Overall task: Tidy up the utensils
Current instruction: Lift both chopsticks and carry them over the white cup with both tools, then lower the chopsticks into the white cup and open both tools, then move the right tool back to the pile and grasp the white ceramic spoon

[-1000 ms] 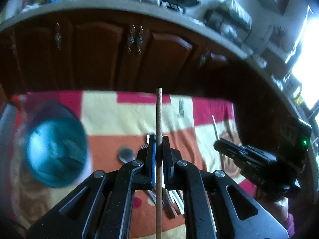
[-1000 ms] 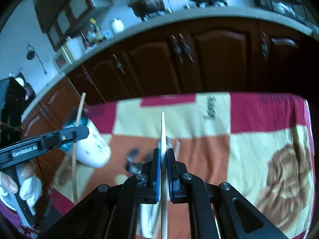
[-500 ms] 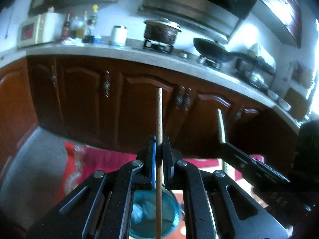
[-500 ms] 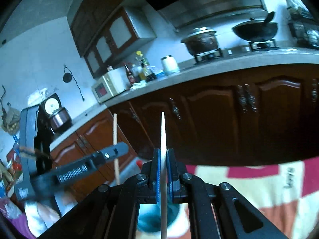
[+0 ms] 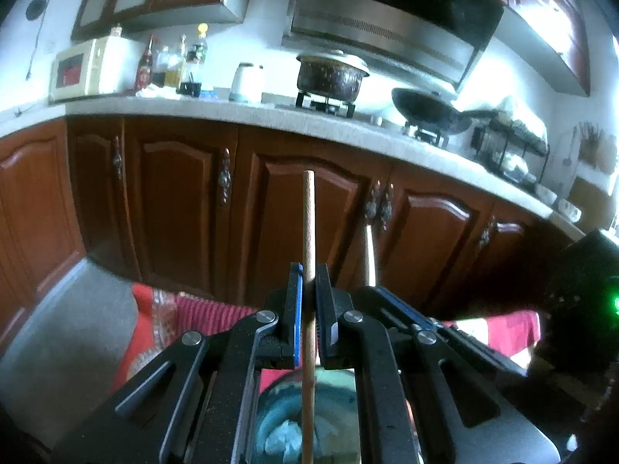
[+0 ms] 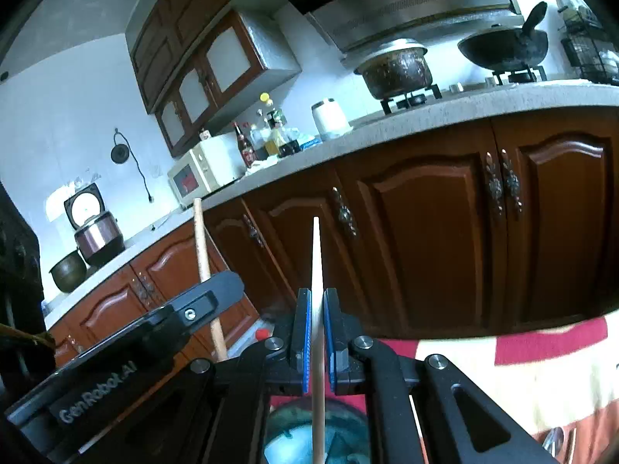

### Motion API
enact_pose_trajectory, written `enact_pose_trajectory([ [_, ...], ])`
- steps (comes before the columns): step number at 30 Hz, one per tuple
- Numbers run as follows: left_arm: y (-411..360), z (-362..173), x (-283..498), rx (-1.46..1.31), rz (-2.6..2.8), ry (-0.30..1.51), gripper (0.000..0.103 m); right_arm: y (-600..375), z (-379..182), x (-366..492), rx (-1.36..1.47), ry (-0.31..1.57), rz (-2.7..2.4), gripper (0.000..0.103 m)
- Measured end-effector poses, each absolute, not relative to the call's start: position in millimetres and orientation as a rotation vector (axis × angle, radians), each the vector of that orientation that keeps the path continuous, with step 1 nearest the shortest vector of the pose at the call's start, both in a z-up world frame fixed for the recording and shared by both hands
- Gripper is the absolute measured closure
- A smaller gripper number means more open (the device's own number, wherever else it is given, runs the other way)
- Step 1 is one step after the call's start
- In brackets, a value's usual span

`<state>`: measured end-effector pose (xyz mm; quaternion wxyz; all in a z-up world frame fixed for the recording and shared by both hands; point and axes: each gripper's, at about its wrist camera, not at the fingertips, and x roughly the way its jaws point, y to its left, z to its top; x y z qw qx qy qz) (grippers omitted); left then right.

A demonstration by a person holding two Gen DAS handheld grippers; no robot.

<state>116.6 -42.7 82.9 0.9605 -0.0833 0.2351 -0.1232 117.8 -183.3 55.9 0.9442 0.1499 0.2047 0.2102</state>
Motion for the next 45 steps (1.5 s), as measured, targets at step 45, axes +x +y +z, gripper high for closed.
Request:
enact_pose_trajectory([
  [45,-85,95,-24,-0.073,-0.367,0.584,0.058,-275,61,-35,0.161,0.641,0.274,0.058],
])
